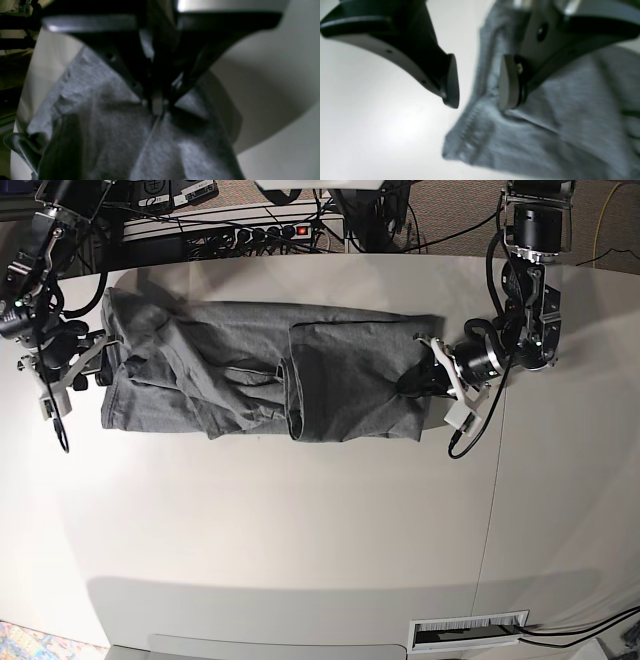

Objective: Fold the T-shirt properly
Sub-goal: 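Regrasp the strip end with the right gripper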

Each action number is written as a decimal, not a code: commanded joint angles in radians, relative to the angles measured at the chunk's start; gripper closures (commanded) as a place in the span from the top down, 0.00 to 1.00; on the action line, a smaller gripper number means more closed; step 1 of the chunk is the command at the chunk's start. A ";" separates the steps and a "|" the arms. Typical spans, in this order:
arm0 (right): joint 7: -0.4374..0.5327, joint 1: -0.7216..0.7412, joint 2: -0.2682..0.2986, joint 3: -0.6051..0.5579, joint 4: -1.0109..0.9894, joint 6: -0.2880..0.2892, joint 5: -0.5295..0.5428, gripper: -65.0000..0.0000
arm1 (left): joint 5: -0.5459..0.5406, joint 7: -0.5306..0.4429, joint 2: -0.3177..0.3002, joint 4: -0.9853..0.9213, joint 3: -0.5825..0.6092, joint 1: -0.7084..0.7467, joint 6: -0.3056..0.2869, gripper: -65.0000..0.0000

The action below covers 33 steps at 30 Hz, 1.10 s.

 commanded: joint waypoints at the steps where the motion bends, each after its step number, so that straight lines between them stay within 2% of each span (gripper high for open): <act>1: 0.024 0.003 0.023 0.029 0.016 -0.003 0.046 0.42 | 0.080 0.065 -0.017 -0.006 -0.001 0.004 0.038 0.00; 4: 0.026 -0.002 0.023 0.076 -0.006 0.000 0.117 0.42 | 0.079 0.065 -0.016 -0.006 -0.001 0.006 0.038 0.00; 8: -0.022 0.002 0.025 0.095 -0.144 0.003 0.216 0.43 | 0.080 0.064 -0.016 -0.005 -0.001 0.006 0.038 0.00; 10: -0.029 0.004 0.025 0.098 -0.201 0.003 0.211 0.43 | 0.080 0.064 -0.016 -0.005 -0.001 0.006 0.038 0.00; 14: -0.012 0.002 0.024 0.098 -0.198 0.003 0.112 0.43 | 0.079 0.064 -0.017 -0.006 -0.001 0.006 0.011 0.00; 18: 0.017 0.008 0.023 0.098 -0.172 0.003 0.116 0.43 | 0.075 0.064 -0.016 -0.006 -0.001 0.006 -0.009 0.00; 23: -0.051 0.058 0.026 0.095 -0.174 0.006 0.120 0.43 | 0.045 0.064 -0.016 -0.006 -0.001 0.006 -0.011 0.00; 33: -0.005 0.073 0.025 0.095 -0.227 0.006 0.124 0.43 | 0.038 0.064 -0.016 -0.006 -0.001 0.006 -0.012 0.00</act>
